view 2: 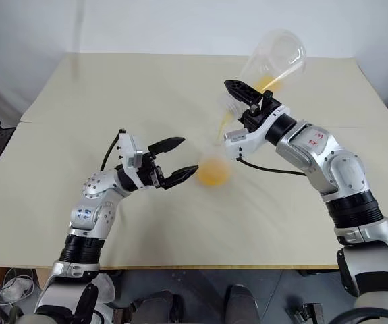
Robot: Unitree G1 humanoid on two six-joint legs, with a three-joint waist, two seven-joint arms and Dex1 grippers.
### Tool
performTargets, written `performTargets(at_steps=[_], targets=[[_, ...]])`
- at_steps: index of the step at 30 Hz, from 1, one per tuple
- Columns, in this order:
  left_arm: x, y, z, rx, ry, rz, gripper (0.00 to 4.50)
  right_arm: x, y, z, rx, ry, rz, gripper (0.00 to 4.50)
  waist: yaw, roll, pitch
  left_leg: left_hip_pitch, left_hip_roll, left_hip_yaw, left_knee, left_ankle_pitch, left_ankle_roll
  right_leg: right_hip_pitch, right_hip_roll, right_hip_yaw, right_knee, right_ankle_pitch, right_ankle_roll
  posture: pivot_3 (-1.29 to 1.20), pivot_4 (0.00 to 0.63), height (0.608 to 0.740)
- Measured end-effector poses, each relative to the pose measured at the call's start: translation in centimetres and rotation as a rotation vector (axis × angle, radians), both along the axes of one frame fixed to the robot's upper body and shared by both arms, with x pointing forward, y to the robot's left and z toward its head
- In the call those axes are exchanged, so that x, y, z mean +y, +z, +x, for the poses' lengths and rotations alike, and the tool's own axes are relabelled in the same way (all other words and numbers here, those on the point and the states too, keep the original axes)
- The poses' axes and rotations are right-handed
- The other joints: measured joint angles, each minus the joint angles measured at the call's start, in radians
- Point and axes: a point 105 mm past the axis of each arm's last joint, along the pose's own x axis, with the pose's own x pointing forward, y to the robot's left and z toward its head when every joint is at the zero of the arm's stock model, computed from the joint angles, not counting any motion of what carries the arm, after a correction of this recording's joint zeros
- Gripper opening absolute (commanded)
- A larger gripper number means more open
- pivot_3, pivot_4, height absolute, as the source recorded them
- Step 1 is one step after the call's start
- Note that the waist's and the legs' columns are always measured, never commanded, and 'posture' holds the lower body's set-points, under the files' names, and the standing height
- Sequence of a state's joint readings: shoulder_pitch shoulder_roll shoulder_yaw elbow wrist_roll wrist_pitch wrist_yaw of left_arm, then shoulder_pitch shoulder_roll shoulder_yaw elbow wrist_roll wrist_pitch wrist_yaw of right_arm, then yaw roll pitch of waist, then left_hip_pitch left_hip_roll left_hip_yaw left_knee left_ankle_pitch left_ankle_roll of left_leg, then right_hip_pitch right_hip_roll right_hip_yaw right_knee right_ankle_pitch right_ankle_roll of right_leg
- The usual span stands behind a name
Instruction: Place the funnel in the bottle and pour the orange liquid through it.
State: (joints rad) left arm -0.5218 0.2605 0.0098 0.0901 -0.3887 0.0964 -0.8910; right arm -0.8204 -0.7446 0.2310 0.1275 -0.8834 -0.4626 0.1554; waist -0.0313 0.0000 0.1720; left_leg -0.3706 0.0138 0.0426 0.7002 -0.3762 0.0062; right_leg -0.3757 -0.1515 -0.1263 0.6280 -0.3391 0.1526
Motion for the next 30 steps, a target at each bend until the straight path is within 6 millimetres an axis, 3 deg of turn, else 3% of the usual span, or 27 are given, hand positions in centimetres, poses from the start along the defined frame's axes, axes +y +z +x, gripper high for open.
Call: performTargets(at_steps=[30], targets=[[-0.14, 0.02, 0.00, 0.001, -0.001, -0.008, 4.50, -0.25, -0.19, 0.09, -0.017, -0.005, -0.025, 2.47, 0.000, 0.000, 0.000, 0.000, 0.000, 0.000, 0.000, 0.000, 0.000, 0.000, 0.000, 0.000, 0.000, 0.000, 0.000, 0.00, 0.150, 0.740]])
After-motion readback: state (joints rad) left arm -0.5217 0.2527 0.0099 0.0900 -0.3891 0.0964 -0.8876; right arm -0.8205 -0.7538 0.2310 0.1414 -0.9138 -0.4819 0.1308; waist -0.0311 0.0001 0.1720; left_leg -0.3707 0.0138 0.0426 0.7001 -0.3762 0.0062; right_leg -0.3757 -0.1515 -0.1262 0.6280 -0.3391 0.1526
